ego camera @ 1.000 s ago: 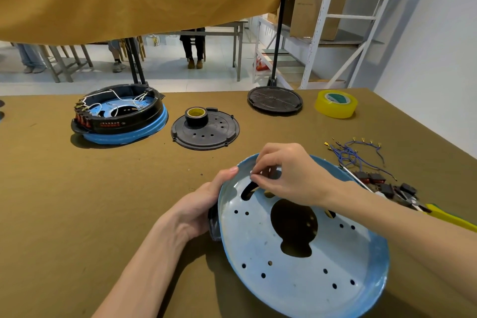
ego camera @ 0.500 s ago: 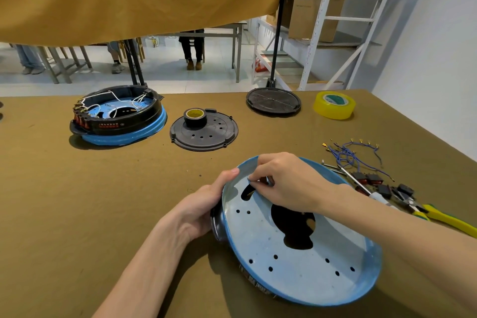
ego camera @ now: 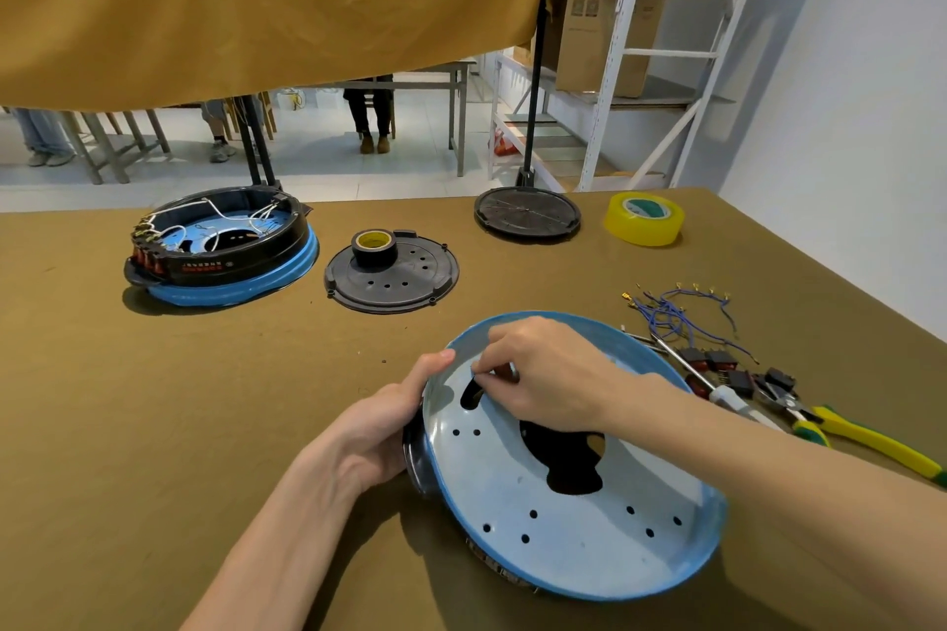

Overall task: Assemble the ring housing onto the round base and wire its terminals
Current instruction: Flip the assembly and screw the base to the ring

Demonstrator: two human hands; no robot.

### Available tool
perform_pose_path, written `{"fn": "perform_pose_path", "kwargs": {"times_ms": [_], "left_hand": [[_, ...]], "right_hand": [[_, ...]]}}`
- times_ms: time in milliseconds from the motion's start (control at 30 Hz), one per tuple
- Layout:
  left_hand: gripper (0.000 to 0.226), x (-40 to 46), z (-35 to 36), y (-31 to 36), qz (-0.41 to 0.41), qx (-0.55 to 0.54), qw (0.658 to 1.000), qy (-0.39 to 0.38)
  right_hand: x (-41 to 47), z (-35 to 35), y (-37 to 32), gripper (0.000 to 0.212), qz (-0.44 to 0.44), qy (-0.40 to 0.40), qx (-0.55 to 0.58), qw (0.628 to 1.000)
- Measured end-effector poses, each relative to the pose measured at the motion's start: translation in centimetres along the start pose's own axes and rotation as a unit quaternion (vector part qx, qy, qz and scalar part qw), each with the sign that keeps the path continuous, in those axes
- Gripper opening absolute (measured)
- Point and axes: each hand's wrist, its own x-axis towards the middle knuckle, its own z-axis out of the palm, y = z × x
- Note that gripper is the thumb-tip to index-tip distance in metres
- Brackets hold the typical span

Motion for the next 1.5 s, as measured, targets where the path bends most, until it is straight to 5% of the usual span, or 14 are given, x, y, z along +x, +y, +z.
{"fn": "perform_pose_path", "kwargs": {"times_ms": [233,400,567,733,833,967,1167,1267,1500], "left_hand": [[0.046,0.0,0.4,-0.3,0.009,-0.028,0.999,0.032],[0.052,0.1,1.3,-0.3,0.015,-0.059,0.995,0.074],[0.065,0.5,1.0,0.4,0.005,-0.073,0.996,0.052],[0.054,0.2,1.6,1.4,0.004,-0.038,0.999,0.033],[0.045,0.1,2.3,1.4,0.022,-0.012,0.997,0.074],[0.036,-0.3,3.1,1.6,0.056,-0.001,0.995,0.088],[0.029,-1.0,4.7,2.5,0.166,-0.038,0.975,0.141],[0.019,-1.4,5.2,3.8,0.251,-0.031,0.953,0.166],[0.048,-2.2,5.7,5.2,0.379,0.045,0.900,0.210]], "right_hand": [[-1.5,-1.3,1.6,0.019,0.065,0.097,0.034,0.993],[-4.5,-3.5,6.1,0.019,0.253,0.183,-0.014,0.950],[-8.8,-4.2,9.3,0.026,0.421,0.061,-0.125,0.896],[-11.6,-3.9,9.5,0.023,0.476,-0.109,-0.165,0.857],[-12.1,-3.8,9.0,0.006,0.466,-0.096,-0.190,0.859],[-12.3,-4.9,8.4,0.013,0.435,0.024,-0.175,0.883],[-10.7,-7.3,4.9,0.013,0.241,0.184,0.122,0.945],[-9.2,-7.7,2.1,0.019,0.187,0.149,0.234,0.942],[-7.6,-7.2,-0.9,0.012,0.118,0.129,0.268,0.948]]}}
